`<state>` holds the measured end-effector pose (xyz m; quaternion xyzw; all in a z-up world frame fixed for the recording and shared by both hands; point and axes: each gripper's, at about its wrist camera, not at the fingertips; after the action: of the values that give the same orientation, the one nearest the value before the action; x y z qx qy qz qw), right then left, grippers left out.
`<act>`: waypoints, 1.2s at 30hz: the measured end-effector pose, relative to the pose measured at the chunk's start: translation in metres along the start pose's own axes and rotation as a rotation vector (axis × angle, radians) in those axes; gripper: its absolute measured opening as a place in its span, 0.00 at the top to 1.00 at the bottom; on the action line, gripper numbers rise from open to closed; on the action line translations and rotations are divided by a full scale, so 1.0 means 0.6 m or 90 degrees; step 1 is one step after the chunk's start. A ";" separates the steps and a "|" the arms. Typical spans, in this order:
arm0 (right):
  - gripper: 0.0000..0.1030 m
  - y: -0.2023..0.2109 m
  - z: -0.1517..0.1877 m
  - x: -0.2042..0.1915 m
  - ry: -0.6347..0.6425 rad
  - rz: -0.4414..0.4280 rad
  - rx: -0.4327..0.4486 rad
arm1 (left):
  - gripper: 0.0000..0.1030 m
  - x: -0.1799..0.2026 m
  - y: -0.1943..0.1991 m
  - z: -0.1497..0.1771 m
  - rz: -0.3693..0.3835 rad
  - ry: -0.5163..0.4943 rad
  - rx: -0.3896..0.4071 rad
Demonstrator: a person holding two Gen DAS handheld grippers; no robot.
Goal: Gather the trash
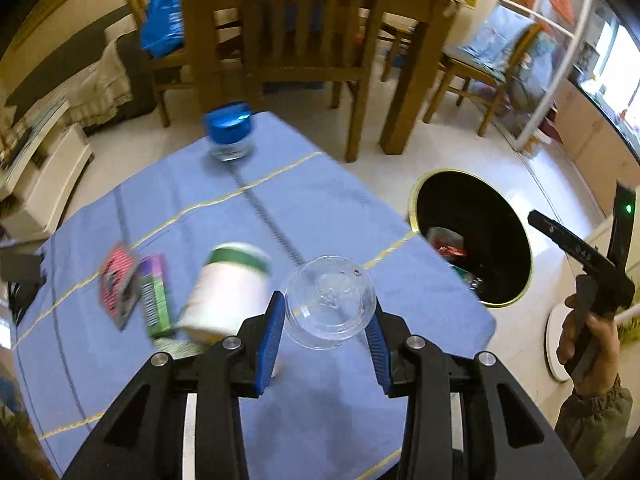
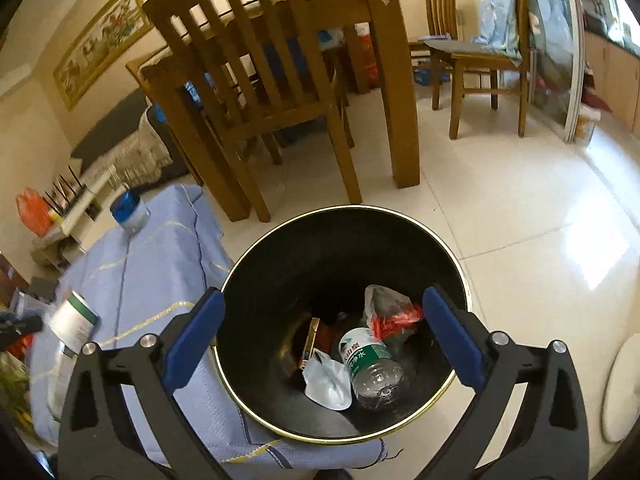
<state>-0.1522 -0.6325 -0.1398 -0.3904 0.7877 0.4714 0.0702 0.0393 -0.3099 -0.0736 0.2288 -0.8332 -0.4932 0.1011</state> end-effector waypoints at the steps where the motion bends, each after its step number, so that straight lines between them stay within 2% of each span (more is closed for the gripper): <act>1: 0.05 0.007 -0.002 0.012 -0.018 -0.002 0.007 | 0.63 0.011 -0.004 -0.005 0.003 -0.007 0.001; 4: 0.05 0.028 -0.008 0.037 -0.081 0.022 0.022 | 0.63 0.051 -0.022 -0.027 0.020 -0.033 0.003; 5: 0.05 0.034 -0.007 0.045 -0.096 -0.004 0.008 | 0.63 0.061 -0.027 -0.033 0.025 -0.040 0.004; 8: 0.05 0.033 0.016 0.058 -0.083 -0.194 -0.095 | 0.63 0.096 -0.047 -0.051 0.034 -0.067 0.003; 12: 0.05 0.025 0.032 0.109 -0.145 -0.228 -0.114 | 0.63 0.137 -0.077 -0.081 0.042 -0.094 0.001; 15: 0.05 0.034 0.021 0.156 -0.207 -0.252 -0.086 | 0.63 0.175 -0.099 -0.111 0.056 -0.123 0.005; 19: 0.05 0.057 0.006 0.183 -0.221 -0.252 -0.041 | 0.61 0.216 -0.116 -0.146 0.075 -0.155 0.020; 20: 0.05 0.062 0.004 0.190 -0.227 -0.257 -0.030 | 0.58 0.222 -0.120 -0.151 0.077 -0.160 0.025; 21: 0.05 0.066 0.002 0.198 -0.233 -0.260 -0.016 | 0.42 0.229 -0.126 -0.159 0.081 -0.166 0.026; 22: 0.05 0.076 0.003 0.204 -0.237 -0.266 -0.002 | 0.31 0.232 -0.128 -0.161 0.078 -0.167 0.027; 23: 0.05 0.086 0.005 0.214 -0.246 -0.276 0.021 | 0.31 0.233 -0.129 -0.163 0.073 -0.167 0.031; 25: 0.05 0.102 0.004 0.227 -0.259 -0.298 0.061 | 0.31 0.234 -0.131 -0.161 0.095 -0.165 0.029; 27: 0.05 0.120 0.000 0.230 -0.246 -0.285 0.086 | 0.31 0.229 -0.127 -0.157 0.117 -0.155 0.024; 30: 0.05 0.153 -0.001 0.213 -0.201 -0.281 0.117 | 0.32 0.211 -0.090 -0.139 0.105 -0.143 0.026; 33: 0.05 0.189 0.005 0.164 -0.133 -0.231 0.175 | 0.31 0.180 -0.028 -0.112 0.093 -0.128 0.041; 35: 0.05 0.221 0.022 0.103 -0.057 -0.173 0.237 | 0.27 0.144 0.039 -0.076 0.053 -0.133 0.066; 36: 0.05 0.236 0.036 0.073 -0.026 -0.171 0.267 | 0.21 0.113 0.084 -0.049 0.017 -0.130 0.087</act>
<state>-0.2842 -0.6039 -0.0748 -0.4593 0.8076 0.2918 0.2274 -0.0226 -0.3449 -0.0195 0.1726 -0.8736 -0.4549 0.0061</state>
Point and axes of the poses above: each gripper's, at about its wrist camera, not at the fingertips, and y roughly against the way its jaws point, x to its right, z to its underside, and after that the axes turned 15 degrees about -y, right-handed
